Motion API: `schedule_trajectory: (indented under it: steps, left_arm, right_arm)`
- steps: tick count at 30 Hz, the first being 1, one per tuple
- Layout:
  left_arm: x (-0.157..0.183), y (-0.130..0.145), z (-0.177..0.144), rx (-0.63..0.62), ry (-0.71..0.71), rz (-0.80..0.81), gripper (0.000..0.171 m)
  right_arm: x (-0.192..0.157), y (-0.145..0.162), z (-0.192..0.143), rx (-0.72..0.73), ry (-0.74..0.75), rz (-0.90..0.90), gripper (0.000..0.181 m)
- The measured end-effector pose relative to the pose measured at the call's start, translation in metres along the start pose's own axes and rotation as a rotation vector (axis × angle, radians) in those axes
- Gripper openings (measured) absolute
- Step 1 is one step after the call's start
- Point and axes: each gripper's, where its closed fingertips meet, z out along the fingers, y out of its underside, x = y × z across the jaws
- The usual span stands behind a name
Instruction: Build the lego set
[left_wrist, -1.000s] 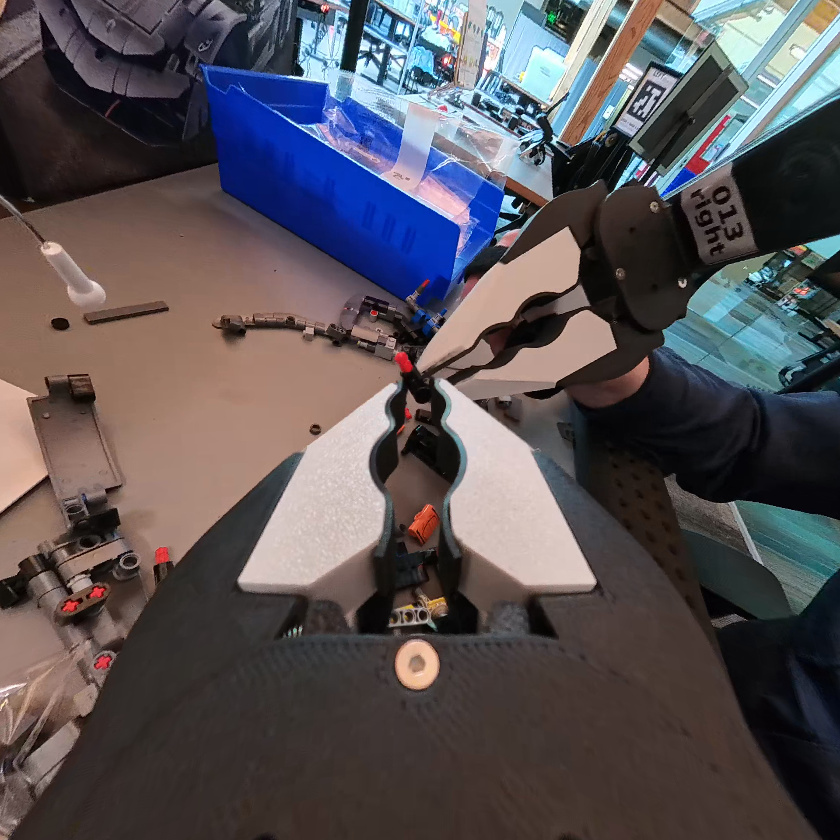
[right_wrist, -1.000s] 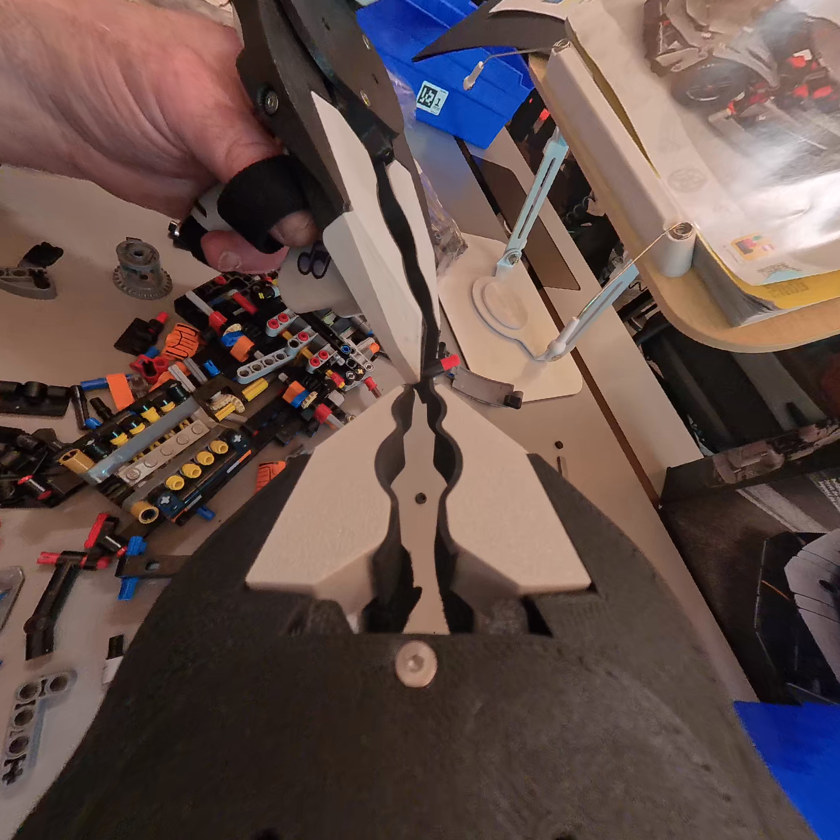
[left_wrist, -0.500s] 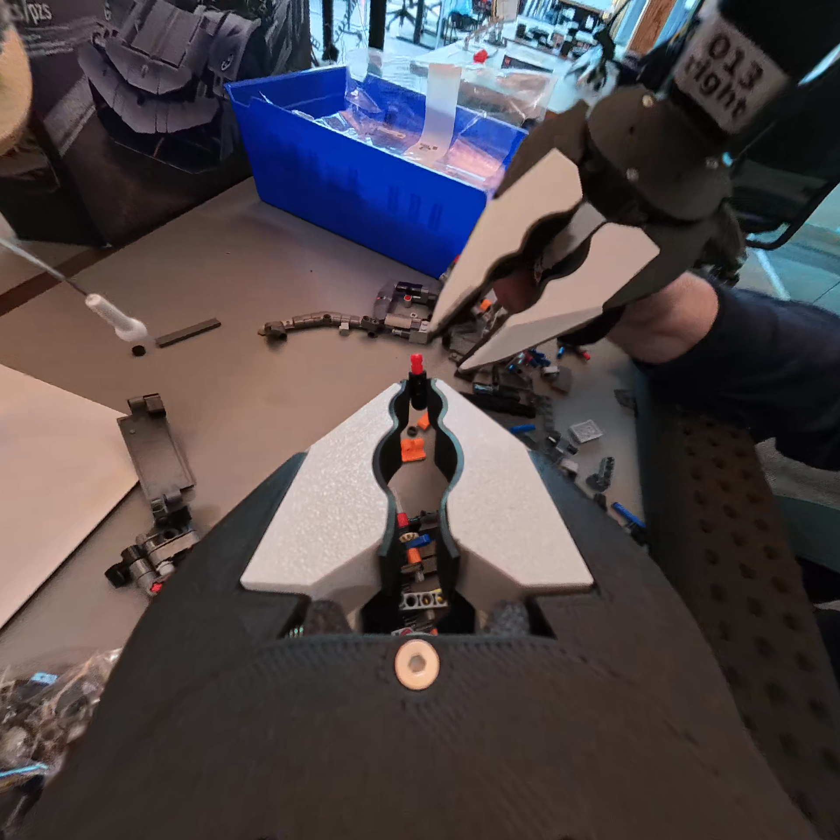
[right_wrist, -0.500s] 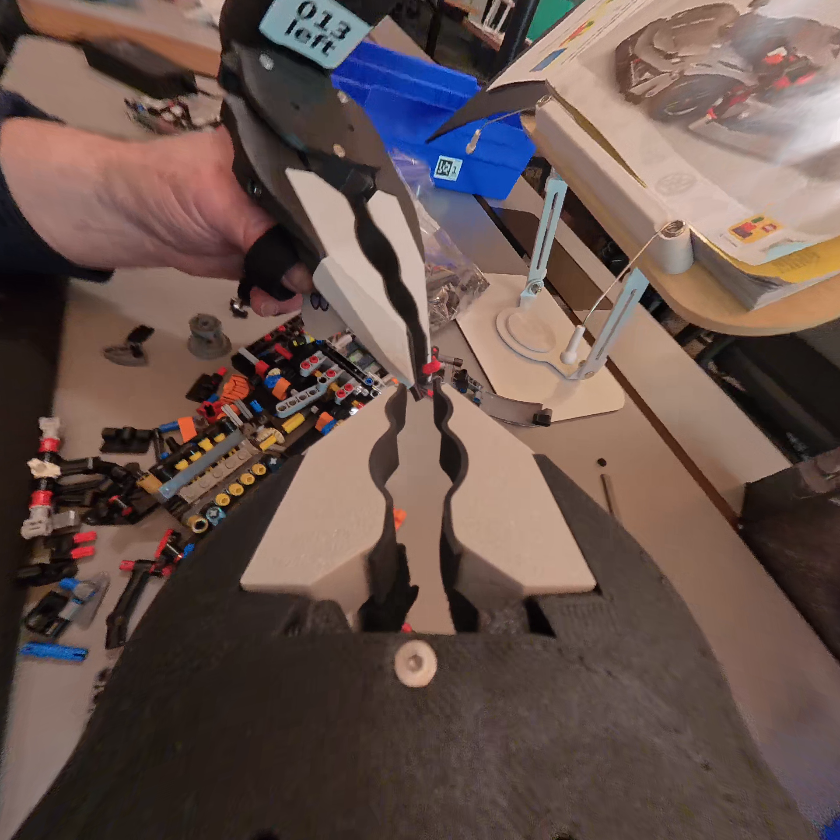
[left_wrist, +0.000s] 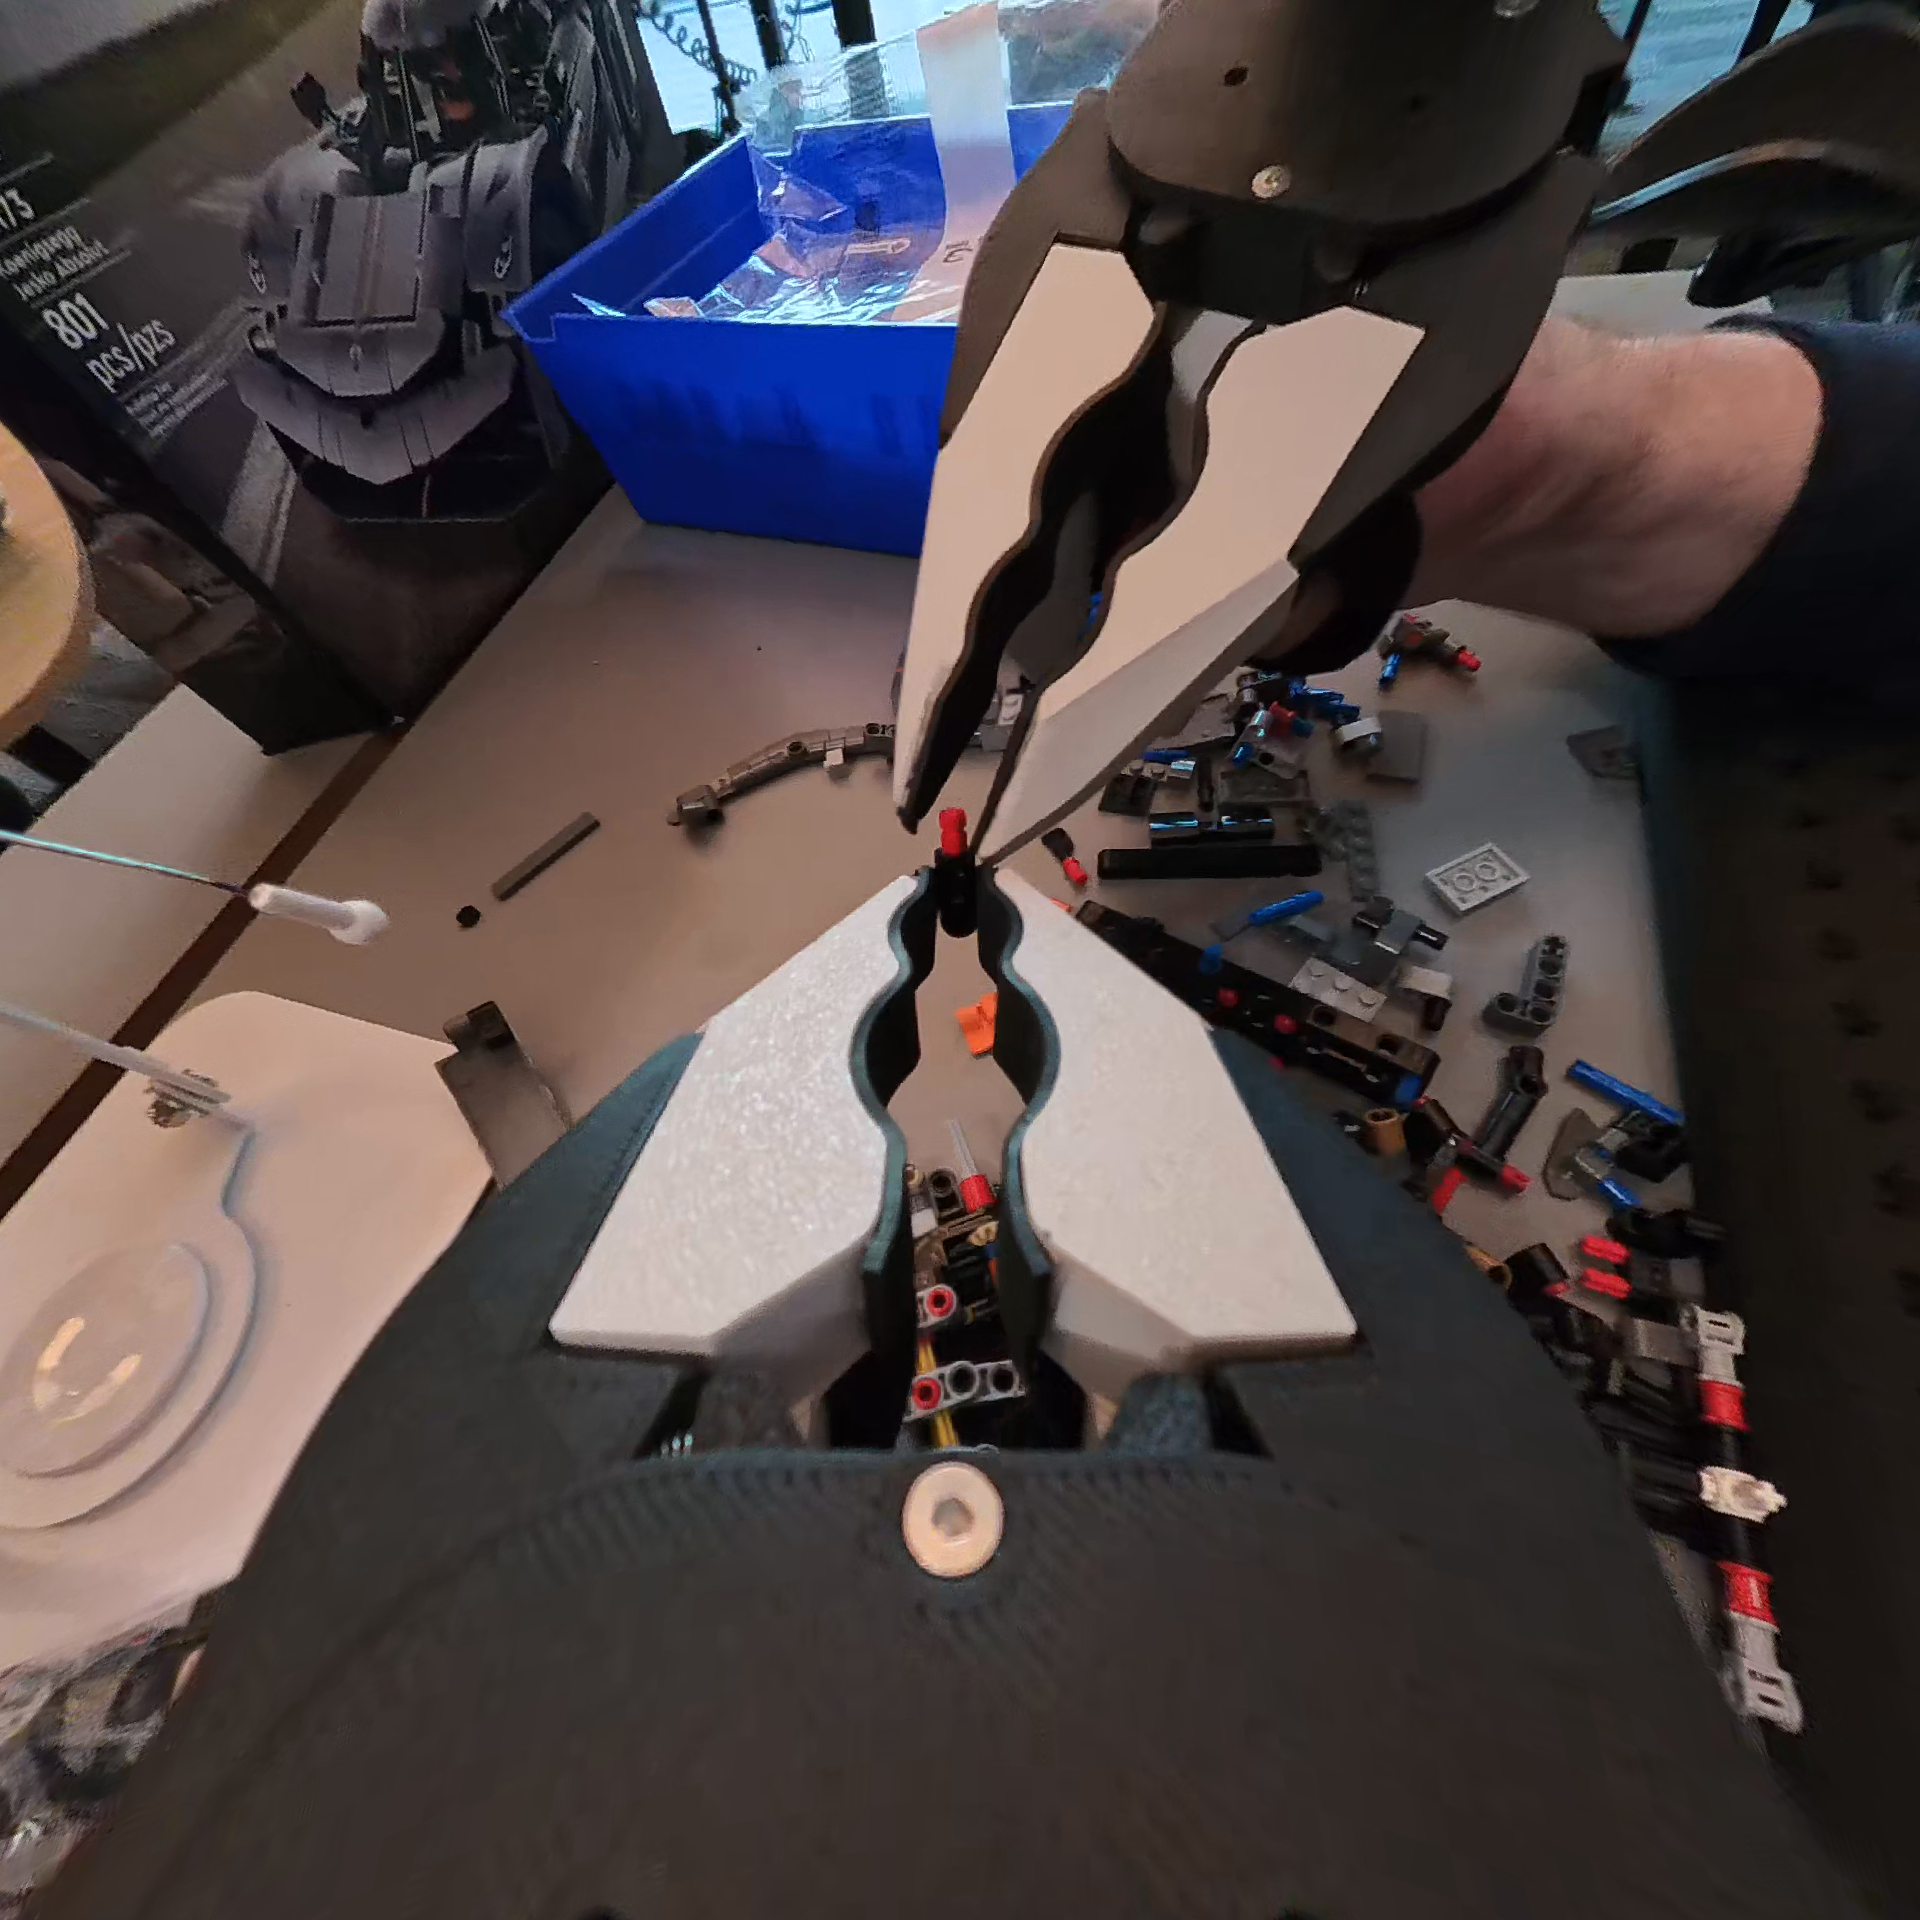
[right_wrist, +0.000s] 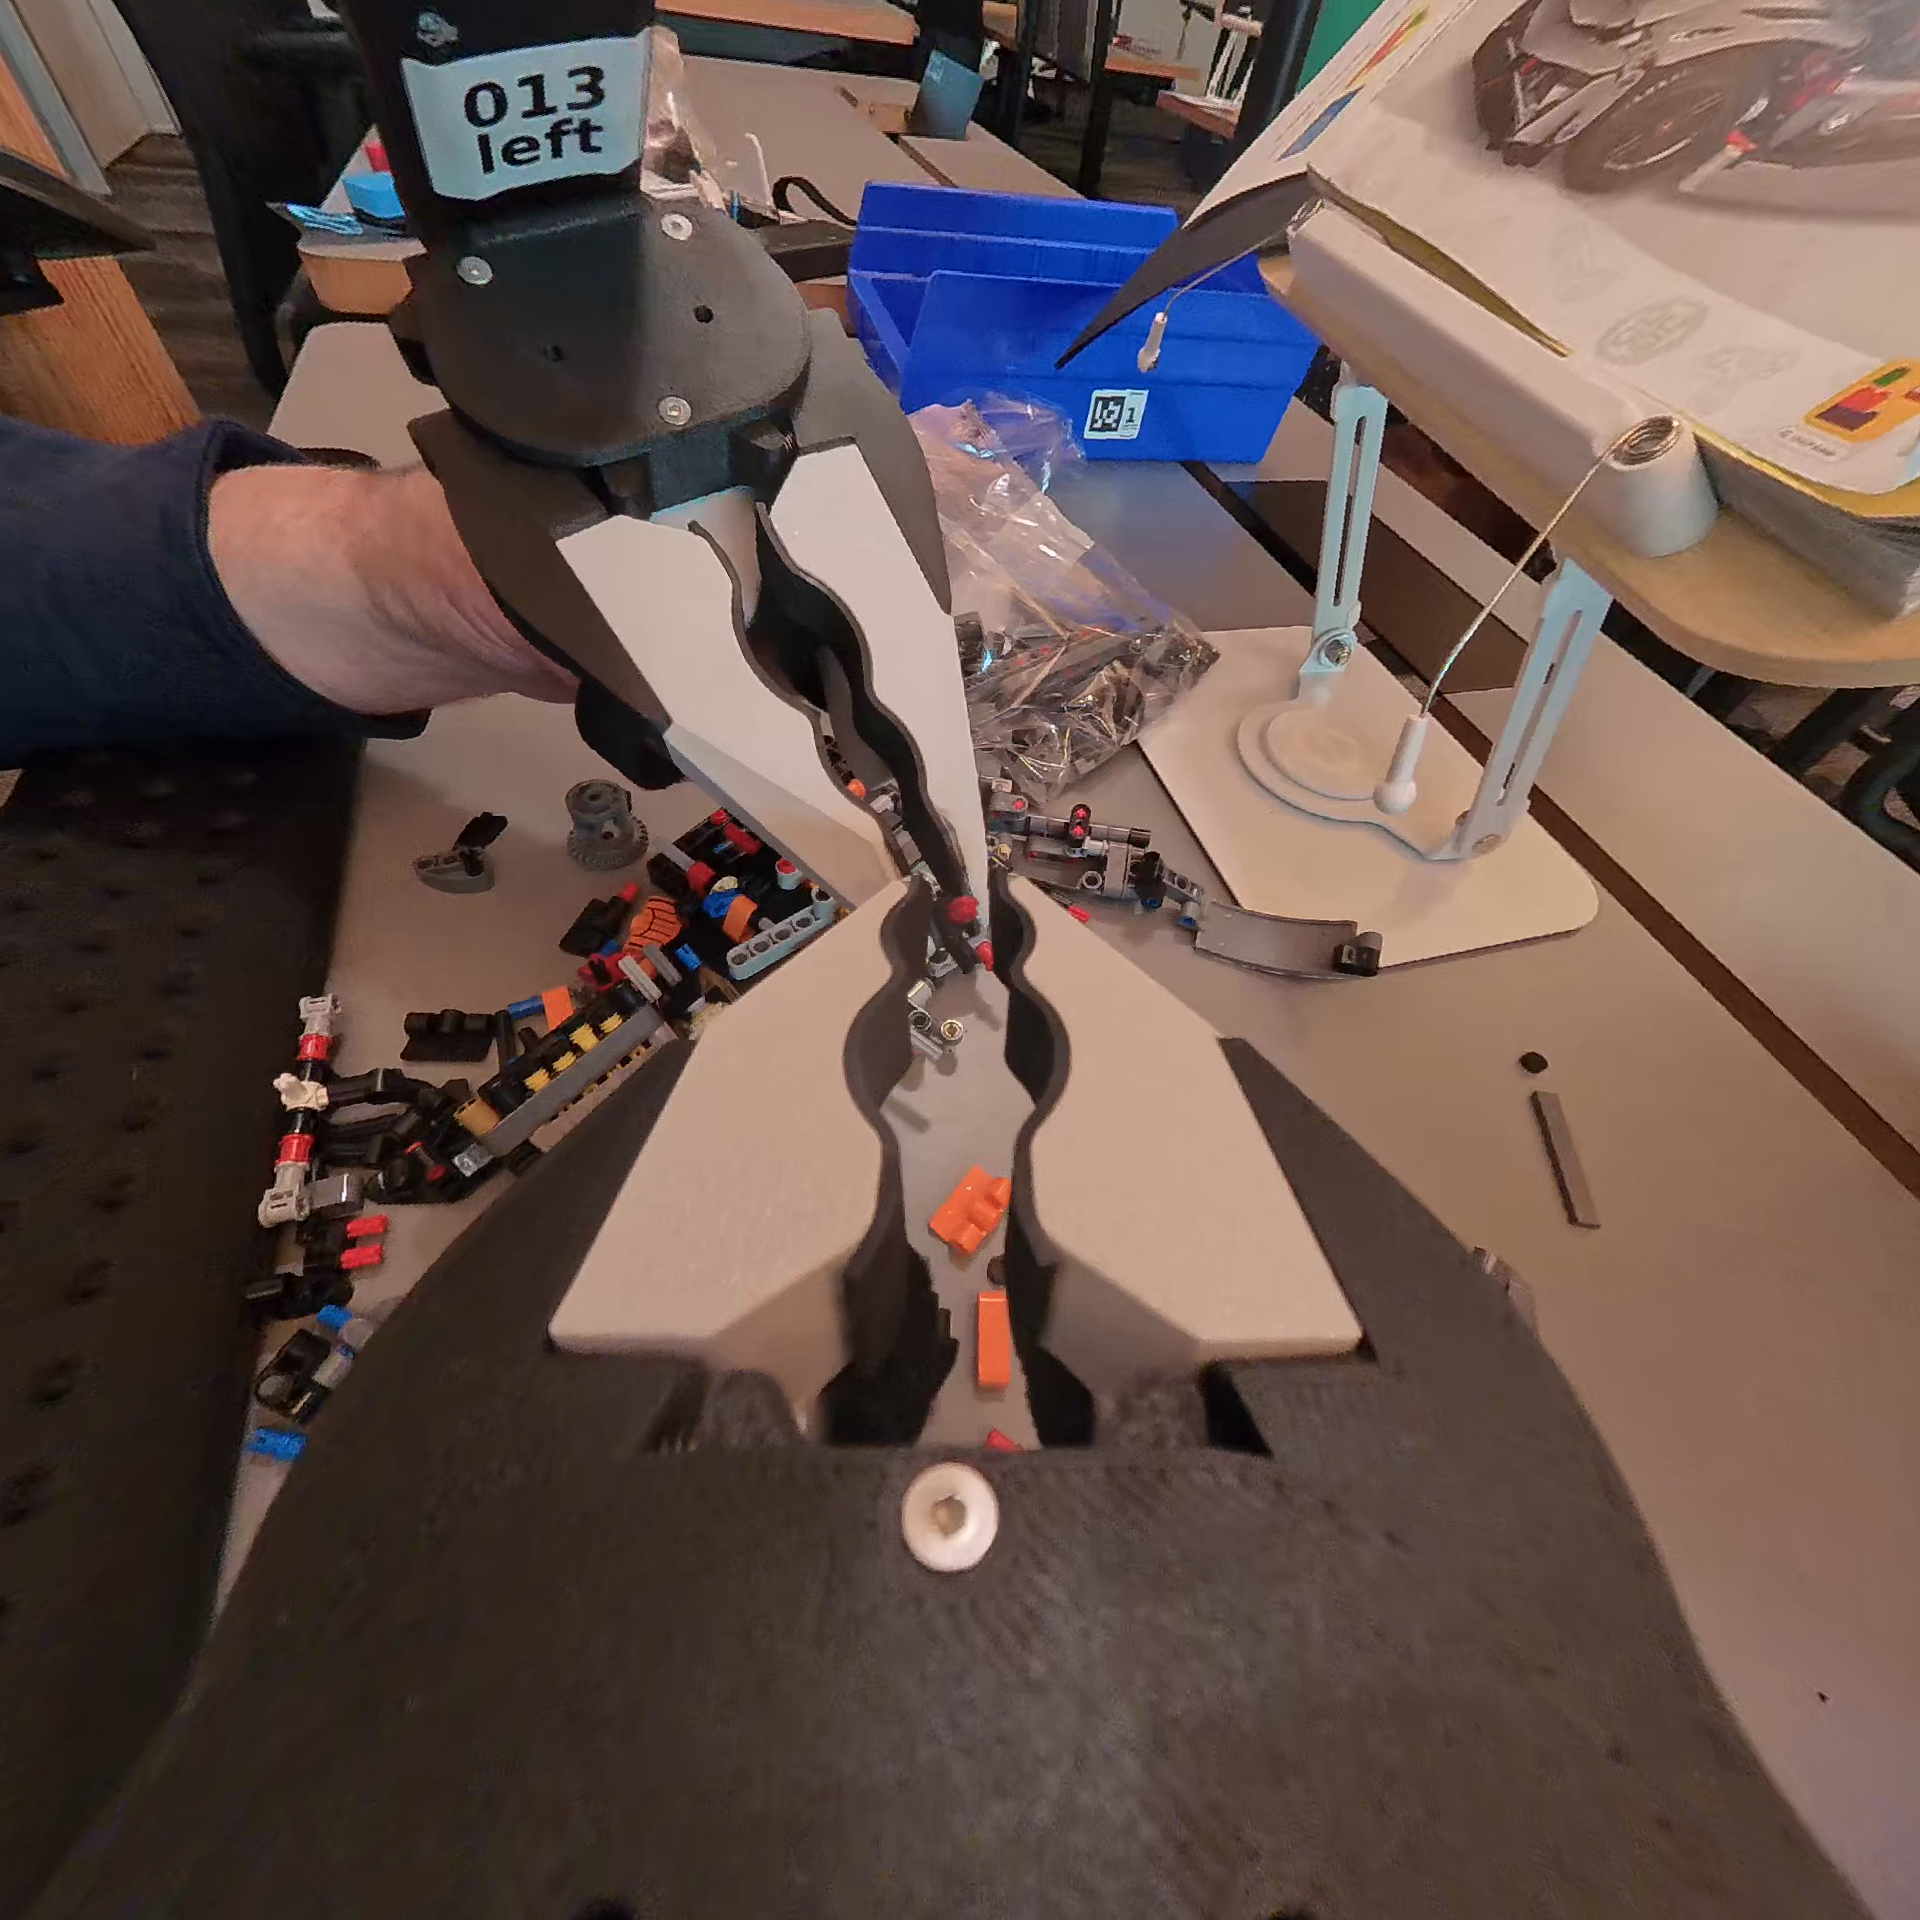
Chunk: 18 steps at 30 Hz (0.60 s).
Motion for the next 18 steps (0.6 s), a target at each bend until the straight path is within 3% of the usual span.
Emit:
schedule_trajectory:
  steps: [18]
  left_arm:
    - [0.0014,0.0019,0.0014,-0.062,-0.097,0.208,0.005]
  right_arm:
    - [-0.0038,0.0074,-0.0042,-0.025,-0.074,0.052,0.006]
